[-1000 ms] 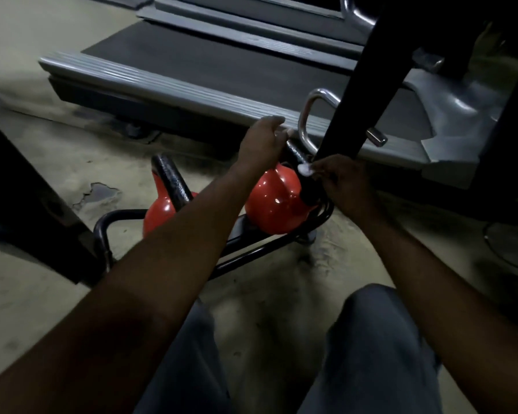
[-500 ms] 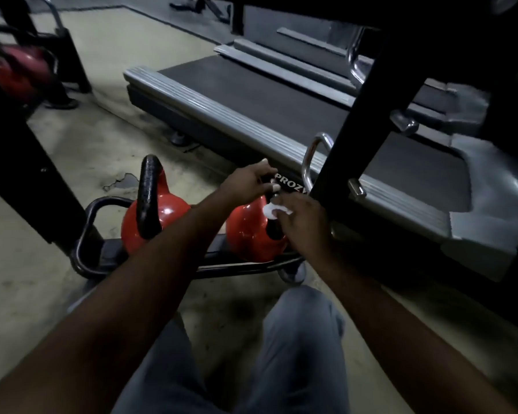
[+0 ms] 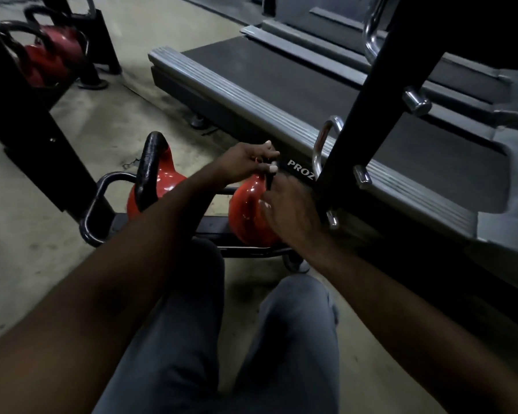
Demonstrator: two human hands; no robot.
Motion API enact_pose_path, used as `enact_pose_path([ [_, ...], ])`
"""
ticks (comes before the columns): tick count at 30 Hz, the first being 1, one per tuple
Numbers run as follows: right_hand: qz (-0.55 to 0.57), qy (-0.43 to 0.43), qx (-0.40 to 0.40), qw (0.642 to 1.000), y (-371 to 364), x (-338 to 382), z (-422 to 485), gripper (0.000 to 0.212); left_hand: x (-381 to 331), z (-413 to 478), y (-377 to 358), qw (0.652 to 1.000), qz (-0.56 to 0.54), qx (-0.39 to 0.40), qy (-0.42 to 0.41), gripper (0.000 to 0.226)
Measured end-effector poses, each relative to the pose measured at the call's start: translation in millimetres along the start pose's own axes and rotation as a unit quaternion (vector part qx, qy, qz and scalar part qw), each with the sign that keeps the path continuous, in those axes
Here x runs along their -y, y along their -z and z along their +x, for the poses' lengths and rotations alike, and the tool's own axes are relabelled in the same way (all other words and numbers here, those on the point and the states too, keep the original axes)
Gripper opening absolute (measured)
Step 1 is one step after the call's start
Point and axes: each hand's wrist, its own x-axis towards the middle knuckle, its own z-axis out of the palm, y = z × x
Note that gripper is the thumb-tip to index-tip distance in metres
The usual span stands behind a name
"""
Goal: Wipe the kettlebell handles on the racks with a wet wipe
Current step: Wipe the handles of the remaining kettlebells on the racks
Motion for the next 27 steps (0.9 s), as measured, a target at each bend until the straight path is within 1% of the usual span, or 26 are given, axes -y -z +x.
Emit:
enact_pose_path([
  [3,0.106,-0.030,-0.059,0.992,10,-9,-5,0.025,-6,2,0,0.999,0.036,0.009,0.000,0.050],
  [4,0.158,-0.062,-0.068,0.983,13,-12,-8,0.019,-8,3,2,0.999,0.047,0.011,0.002,0.049],
  [5,0.230,-0.115,-0.066,0.964,16,-17,-9,0.013,-10,4,3,0.998,0.055,0.012,0.005,0.048],
  [6,0.329,-0.185,-0.051,0.925,19,-22,-7,0.009,-11,5,5,0.998,0.060,0.012,0.008,0.048],
  [7,0.438,-0.248,-0.032,0.863,21,-27,-5,0.012,-11,6,6,0.998,0.061,0.012,0.009,0.048],
  [8,0.530,-0.285,-0.024,0.798,23,-30,-2,0.019,-11,7,6,0.998,0.062,0.010,0.009,0.048],
  [9,0.586,-0.299,-0.026,0.752,22,-33,1,0.029,-10,7,6,0.998,0.063,0.009,0.006,0.048],
  [10,0.611,-0.298,-0.028,0.733,19,-35,3,0.039,-9,7,5,0.998,0.067,0.007,0.003,0.048],
  [11,0.611,-0.290,-0.030,0.737,14,-35,4,0.045,-8,6,5,0.998,0.070,0.005,0.000,0.047],
  [12,0.595,-0.277,-0.041,0.753,7,-35,3,0.047,-7,5,4,0.998,0.070,0.004,-0.003,0.047],
  [14,0.542,-0.248,-0.070,0.800,-5,-33,-6,0.043,-5,7,4,0.998,0.065,0.003,-0.007,0.048],
  [17,0.411,-0.188,-0.107,0.885,-8,-34,-17,0.041,-2,9,5,0.999,0.042,-0.002,-0.009,0.048],
  [19,0.359,-0.139,-0.113,0.916,-6,-33,-23,0.042,1,9,6,0.999,0.037,-0.001,-0.011,0.048],
  [21,0.340,-0.117,-0.102,0.928,-1,-25,-30,0.039,3,9,5,0.999,0.046,-0.001,-0.017,0.048],
  [24,0.314,-0.145,-0.071,0.936,-1,-22,-42,0.046,8,11,5,0.999,0.040,-0.008,-0.015,0.050],
  [25,0.326,-0.163,-0.072,0.928,-2,-22,-42,0.043,8,12,5,0.999,0.040,-0.007,-0.013,0.050],
  [26,0.359,-0.191,-0.085,0.910,0,-22,-39,0.035,9,12,5,0.999,0.044,-0.004,-0.013,0.051],
  [27,0.407,-0.222,-0.101,0.880,3,-21,-35,0.027,9,12,4,0.999,0.050,-0.002,-0.013,0.052],
])
